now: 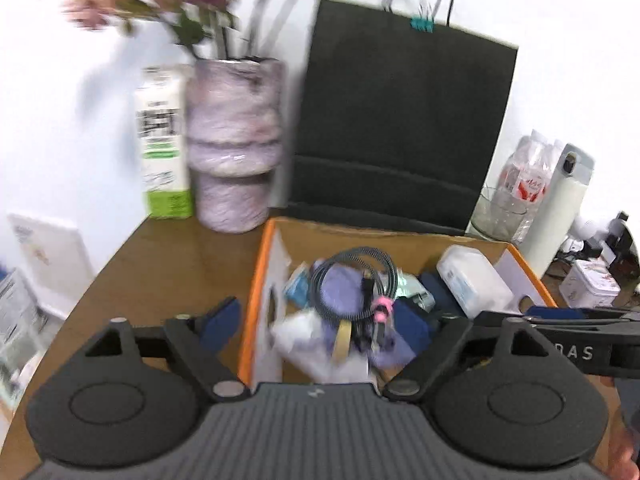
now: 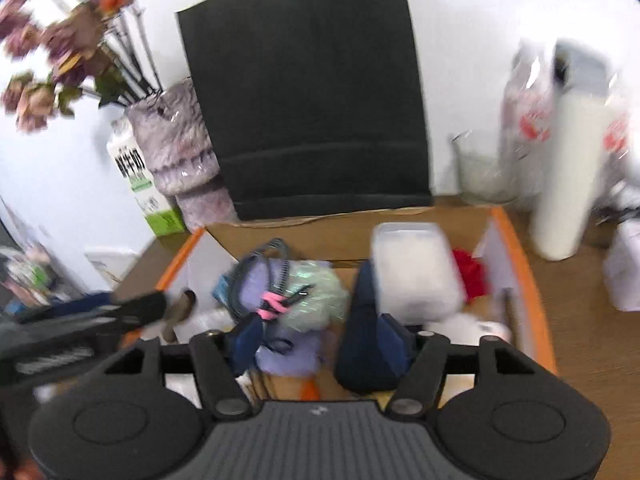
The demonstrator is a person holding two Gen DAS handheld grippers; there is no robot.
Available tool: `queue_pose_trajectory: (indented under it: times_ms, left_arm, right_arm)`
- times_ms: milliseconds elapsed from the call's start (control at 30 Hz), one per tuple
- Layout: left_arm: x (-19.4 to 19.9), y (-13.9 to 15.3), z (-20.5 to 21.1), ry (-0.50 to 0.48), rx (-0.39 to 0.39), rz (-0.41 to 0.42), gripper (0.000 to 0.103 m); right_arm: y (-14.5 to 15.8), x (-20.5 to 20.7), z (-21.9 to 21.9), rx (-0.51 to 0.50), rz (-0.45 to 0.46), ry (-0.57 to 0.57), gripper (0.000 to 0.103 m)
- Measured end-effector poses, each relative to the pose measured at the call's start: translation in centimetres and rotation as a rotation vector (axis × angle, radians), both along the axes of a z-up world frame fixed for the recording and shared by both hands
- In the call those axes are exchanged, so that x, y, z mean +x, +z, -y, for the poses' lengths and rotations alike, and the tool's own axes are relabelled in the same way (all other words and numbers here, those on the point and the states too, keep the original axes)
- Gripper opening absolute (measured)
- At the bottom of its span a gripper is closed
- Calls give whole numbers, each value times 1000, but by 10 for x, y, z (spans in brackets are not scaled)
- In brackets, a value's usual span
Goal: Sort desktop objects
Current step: 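Move both open tools back over the table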
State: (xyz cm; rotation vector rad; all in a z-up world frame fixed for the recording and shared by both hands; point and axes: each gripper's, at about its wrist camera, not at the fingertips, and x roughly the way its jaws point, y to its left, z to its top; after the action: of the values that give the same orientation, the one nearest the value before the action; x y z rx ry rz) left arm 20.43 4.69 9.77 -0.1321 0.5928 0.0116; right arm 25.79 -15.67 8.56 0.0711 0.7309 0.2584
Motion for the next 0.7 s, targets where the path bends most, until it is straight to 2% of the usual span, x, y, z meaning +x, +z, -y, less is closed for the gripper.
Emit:
queue_pose_trajectory:
  times_ms: [33, 100, 167, 233, 333, 500, 567, 700]
  left_arm:
    - [-21, -2, -1, 6, -23, 18, 101]
    - [-63, -10, 0, -27, -39, 65, 103]
    - [-95, -20, 8, -50, 20, 68, 103]
    - [-123, -31, 16, -54, 72, 56, 103]
    - [-168, -52, 22, -95, 83, 52, 103]
    - [-228, -86, 28, -134, 92, 15, 103]
    - [-245, -95, 31, -145, 109, 14, 103]
    - [-257, -107, 35, -165, 139, -4, 103]
  right_arm:
    - [2, -18, -1, -38, 33, 7, 66]
    - [1, -61, -1, -86, 112, 20, 79]
    - [-6, -102, 1, -120, 166, 32, 83]
    - [-13, -136, 3, -130, 182, 25, 83]
    - [-27, -187, 12, -117, 186, 28, 85]
    - [-60, -251, 26, -42, 77, 27, 87]
    - [-69, -274, 27, -18, 86, 14, 87]
    - [-81, -305, 19, -89, 136, 5, 91]
